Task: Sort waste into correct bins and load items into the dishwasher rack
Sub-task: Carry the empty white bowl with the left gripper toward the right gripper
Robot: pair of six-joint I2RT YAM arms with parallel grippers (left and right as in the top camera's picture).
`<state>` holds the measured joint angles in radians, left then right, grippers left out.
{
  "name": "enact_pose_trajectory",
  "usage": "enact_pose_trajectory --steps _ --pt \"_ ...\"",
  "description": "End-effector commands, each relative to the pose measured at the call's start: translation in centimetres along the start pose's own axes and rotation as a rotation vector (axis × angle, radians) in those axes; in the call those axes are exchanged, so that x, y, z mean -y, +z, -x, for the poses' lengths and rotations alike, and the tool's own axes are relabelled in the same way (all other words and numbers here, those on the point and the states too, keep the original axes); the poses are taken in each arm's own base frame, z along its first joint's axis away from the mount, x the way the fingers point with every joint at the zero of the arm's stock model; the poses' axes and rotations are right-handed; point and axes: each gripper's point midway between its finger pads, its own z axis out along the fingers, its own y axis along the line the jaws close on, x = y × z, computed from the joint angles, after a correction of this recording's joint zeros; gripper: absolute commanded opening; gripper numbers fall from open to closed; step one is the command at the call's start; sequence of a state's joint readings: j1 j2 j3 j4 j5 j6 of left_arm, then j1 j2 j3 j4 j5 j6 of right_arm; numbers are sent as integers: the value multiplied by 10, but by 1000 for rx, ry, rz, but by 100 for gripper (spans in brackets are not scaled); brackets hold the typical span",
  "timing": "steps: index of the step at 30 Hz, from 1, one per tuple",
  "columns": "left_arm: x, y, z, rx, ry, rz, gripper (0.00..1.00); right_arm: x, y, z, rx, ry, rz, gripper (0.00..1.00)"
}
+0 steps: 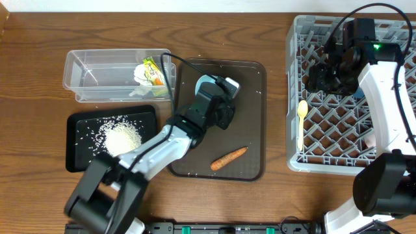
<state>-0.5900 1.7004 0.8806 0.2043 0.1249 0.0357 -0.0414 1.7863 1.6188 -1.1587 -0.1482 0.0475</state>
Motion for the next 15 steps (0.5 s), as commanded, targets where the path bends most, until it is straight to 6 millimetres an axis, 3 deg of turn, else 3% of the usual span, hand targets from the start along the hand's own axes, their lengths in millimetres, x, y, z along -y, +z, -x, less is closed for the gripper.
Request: enact_pose_trajectory --steps 1,8,9,10,15 --pt "-14 8 1 5 33 70 12 0 -7 6 27 3 -1 66" --pt "-14 8 3 16 33 69 17 -4 -7 19 80 -8 4 66" --pt "-14 8 3 13 32 69 24 -6 -7 24 101 -8 8 65" --pt "-14 7 3 14 32 69 25 -9 -8 29 124 -6 14 66" --pt "-16 -8 12 25 17 76 32 -51 -13 56 239 -84 146 69"
